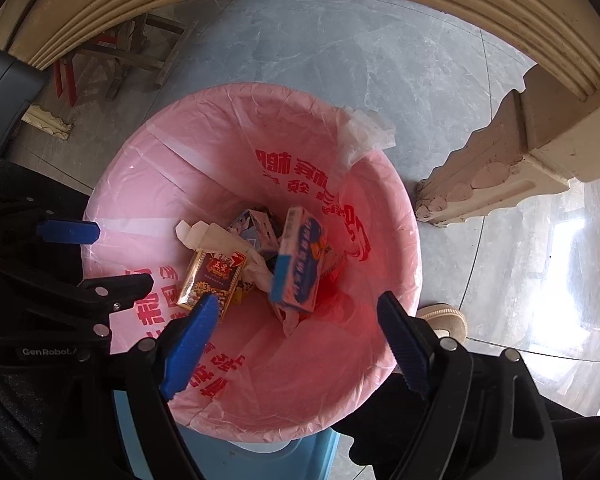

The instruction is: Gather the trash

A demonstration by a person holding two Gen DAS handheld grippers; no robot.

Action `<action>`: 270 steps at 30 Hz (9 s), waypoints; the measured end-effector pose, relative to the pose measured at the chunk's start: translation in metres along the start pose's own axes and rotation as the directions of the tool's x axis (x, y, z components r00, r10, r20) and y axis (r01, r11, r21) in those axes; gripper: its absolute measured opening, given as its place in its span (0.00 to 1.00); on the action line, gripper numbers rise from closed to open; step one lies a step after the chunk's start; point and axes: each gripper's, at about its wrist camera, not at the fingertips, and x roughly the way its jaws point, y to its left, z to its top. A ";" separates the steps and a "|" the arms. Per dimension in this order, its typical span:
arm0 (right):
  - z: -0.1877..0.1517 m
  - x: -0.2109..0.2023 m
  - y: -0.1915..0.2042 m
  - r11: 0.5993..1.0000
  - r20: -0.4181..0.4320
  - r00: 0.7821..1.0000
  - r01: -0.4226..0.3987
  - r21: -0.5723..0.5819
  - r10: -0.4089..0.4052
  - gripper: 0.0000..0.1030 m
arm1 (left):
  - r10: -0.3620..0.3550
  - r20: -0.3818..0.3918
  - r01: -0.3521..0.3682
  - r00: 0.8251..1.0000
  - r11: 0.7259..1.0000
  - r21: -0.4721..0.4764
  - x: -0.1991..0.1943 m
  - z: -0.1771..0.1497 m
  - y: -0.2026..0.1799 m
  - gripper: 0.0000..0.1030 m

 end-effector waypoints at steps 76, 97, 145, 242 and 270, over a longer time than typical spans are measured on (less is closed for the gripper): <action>-0.159 -0.448 0.067 0.926 0.826 0.419 0.170 0.336 -0.377 0.93 | 0.251 0.896 -0.022 0.366 0.965 -0.261 -0.384 -0.240 -0.070 0.94; -0.165 -0.450 0.075 0.926 0.824 0.423 0.177 0.332 -0.377 0.93 | 0.231 0.888 -0.012 0.397 0.969 -0.247 -0.381 -0.243 -0.066 0.94; -0.162 -0.450 0.083 0.933 0.834 0.420 0.179 0.312 -0.359 0.93 | 0.234 0.885 -0.001 0.404 0.967 -0.255 -0.383 -0.243 -0.060 0.94; -0.155 -0.451 0.090 0.941 0.838 0.428 0.165 0.296 -0.339 0.93 | 0.237 0.882 -0.012 0.407 0.967 -0.254 -0.387 -0.248 -0.053 0.94; -0.153 -0.454 0.086 0.943 0.841 0.428 0.170 0.286 -0.332 0.93 | 0.243 0.881 -0.015 0.406 0.966 -0.260 -0.388 -0.249 -0.054 0.94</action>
